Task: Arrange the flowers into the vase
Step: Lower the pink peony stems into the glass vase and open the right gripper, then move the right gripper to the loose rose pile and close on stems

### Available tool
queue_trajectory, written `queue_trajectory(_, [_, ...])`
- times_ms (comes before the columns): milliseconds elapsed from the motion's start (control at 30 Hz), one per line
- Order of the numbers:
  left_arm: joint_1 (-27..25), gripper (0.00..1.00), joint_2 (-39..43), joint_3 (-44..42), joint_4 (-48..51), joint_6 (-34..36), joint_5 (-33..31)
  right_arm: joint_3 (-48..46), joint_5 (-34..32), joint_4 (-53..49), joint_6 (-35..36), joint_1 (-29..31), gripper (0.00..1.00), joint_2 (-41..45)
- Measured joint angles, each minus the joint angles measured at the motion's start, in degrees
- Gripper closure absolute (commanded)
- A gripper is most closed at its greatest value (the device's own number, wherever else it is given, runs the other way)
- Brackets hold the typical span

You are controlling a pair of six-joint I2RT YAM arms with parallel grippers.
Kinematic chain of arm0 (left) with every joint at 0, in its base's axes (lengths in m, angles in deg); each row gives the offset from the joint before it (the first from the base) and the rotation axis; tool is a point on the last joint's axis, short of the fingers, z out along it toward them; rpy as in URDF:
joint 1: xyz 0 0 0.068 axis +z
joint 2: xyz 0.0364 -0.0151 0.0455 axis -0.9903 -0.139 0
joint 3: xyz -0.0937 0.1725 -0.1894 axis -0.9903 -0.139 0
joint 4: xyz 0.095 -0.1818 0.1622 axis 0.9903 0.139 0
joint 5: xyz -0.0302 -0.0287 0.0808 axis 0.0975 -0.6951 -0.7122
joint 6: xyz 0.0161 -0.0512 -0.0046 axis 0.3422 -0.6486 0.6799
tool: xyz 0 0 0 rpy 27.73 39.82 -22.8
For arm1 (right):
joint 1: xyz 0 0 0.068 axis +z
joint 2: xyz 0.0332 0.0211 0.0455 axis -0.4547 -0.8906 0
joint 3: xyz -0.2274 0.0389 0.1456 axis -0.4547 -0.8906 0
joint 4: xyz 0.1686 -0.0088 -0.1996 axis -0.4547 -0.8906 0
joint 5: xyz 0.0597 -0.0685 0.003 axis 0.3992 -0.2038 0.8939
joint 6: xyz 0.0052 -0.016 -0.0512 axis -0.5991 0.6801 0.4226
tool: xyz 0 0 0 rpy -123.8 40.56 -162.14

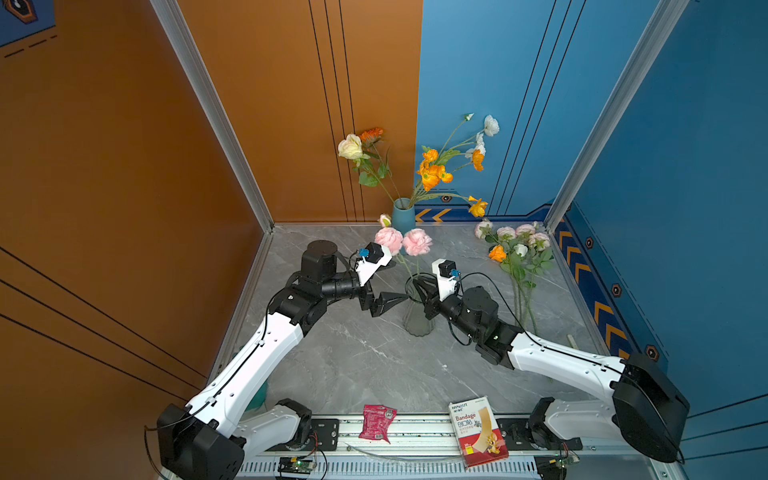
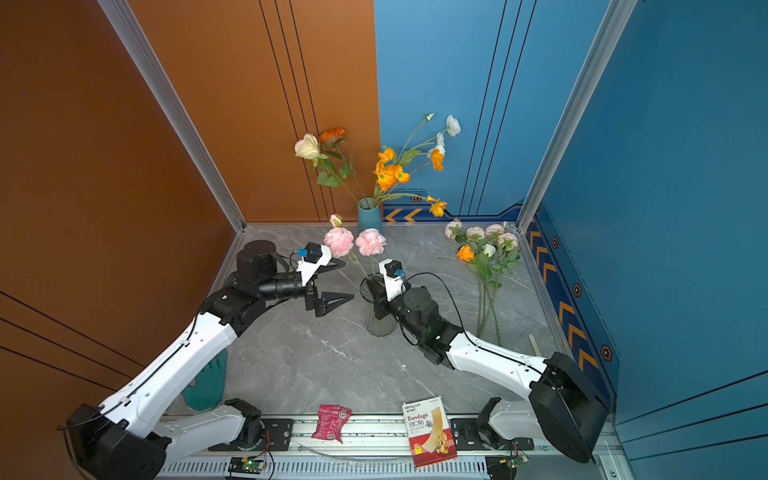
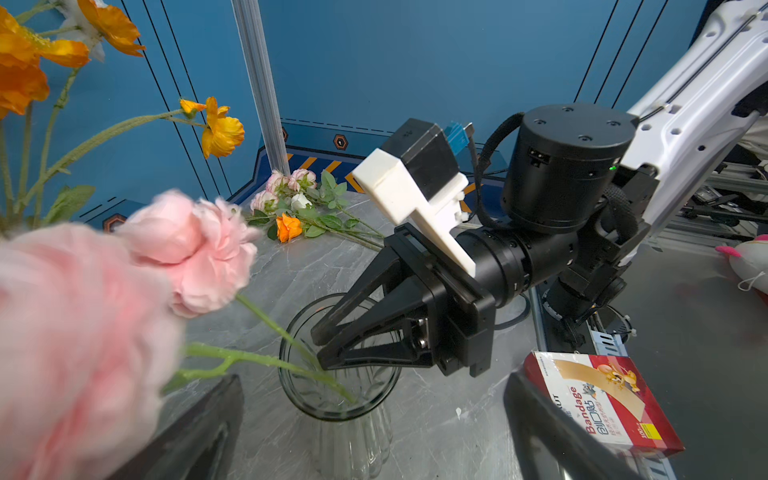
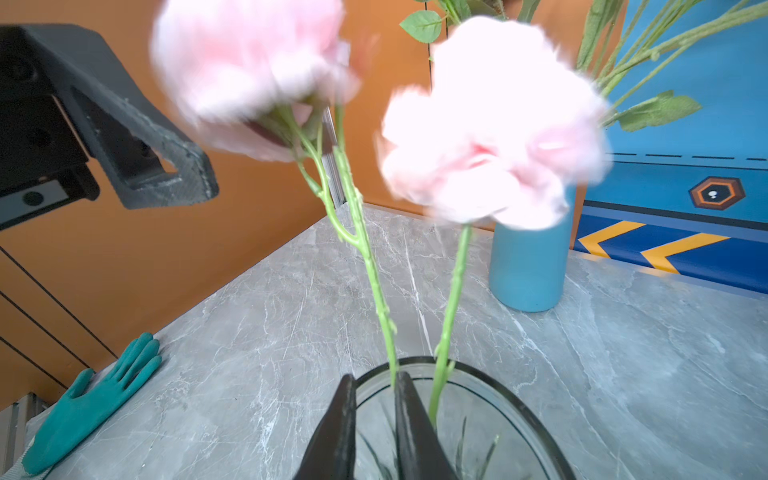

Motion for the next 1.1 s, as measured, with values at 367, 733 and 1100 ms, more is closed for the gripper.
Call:
queue_trajectory(367, [-0.98,0.02,0.02,0.0,-0.07,-0.2,0.42,-0.48,-1.4,-2.47,1.53,0.0,0.58,3.43])
queue_trajectory(733, [-6.45,0.02,0.13,0.0,-0.11,-0.22,-1.73,-0.94,-7.87,-17.09,2.29,-1.92,0.25,17.68])
queue_trajectory(1100, [-20.92,0.02,-1.03,-4.61,-2.71,1.51,-16.5,8.04,-7.72,-49.0,-12.44,-41.59,0.37,6.58])
